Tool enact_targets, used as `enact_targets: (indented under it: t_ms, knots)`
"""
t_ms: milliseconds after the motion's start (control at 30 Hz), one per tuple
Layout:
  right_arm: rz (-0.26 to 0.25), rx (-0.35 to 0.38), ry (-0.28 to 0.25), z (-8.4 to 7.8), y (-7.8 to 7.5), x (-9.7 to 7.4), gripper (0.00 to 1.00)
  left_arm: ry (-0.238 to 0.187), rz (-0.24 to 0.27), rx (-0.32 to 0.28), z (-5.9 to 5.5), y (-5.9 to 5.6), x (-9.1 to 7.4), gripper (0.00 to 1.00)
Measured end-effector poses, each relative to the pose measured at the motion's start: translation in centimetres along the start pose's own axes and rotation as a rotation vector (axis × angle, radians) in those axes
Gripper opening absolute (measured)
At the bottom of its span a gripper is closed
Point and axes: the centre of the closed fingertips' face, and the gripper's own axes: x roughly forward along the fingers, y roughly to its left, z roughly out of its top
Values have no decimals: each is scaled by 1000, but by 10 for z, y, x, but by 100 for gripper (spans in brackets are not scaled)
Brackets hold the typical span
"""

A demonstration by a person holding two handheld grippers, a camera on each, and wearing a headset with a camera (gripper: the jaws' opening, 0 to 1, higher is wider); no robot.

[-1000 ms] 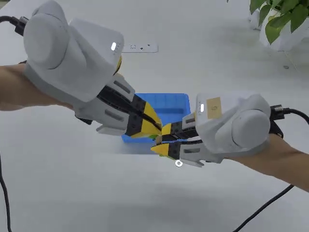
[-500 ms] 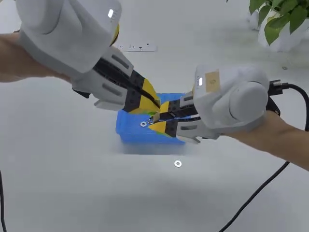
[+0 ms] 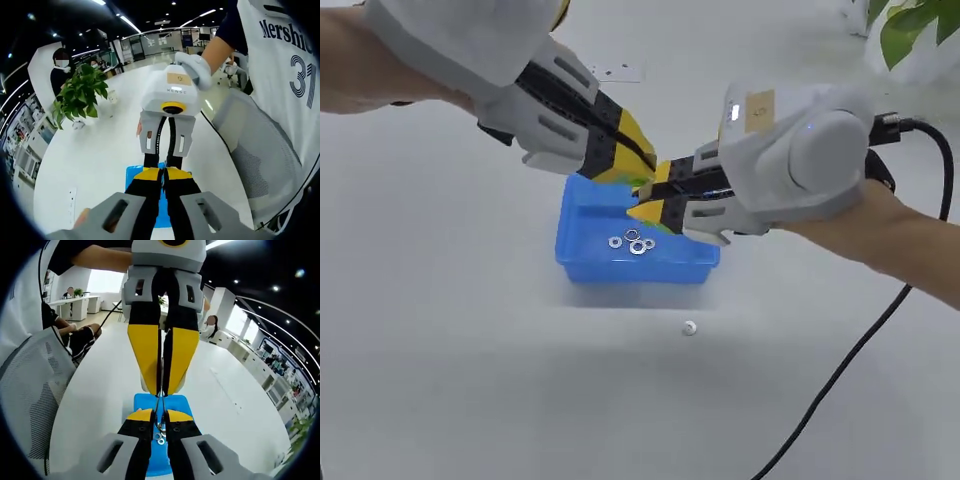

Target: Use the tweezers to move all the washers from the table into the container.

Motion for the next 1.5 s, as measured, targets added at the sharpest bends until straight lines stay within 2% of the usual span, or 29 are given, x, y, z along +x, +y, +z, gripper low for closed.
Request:
enact_targets:
  t_ms: [200,500,733,900,1267,1500]
  knots:
    - [9,-20,36,-19,-8,12,10,15,-4,-11,-15,10,18,6]
    - [29,14,68,-41,-13,26,10,23,-18,-60,-33,20,34,6]
    - [48,30,87,-55,-9,34,10,29,-37,-99,-44,20,46,6]
    - [53,59,87,-62,-6,39,10,46,-53,-100,-50,18,54,6]
    - [49,81,87,-66,-6,40,10,42,-64,-103,-49,18,60,6]
    - [34,74,78,-63,-7,38,11,38,-57,-100,-46,18,57,6]
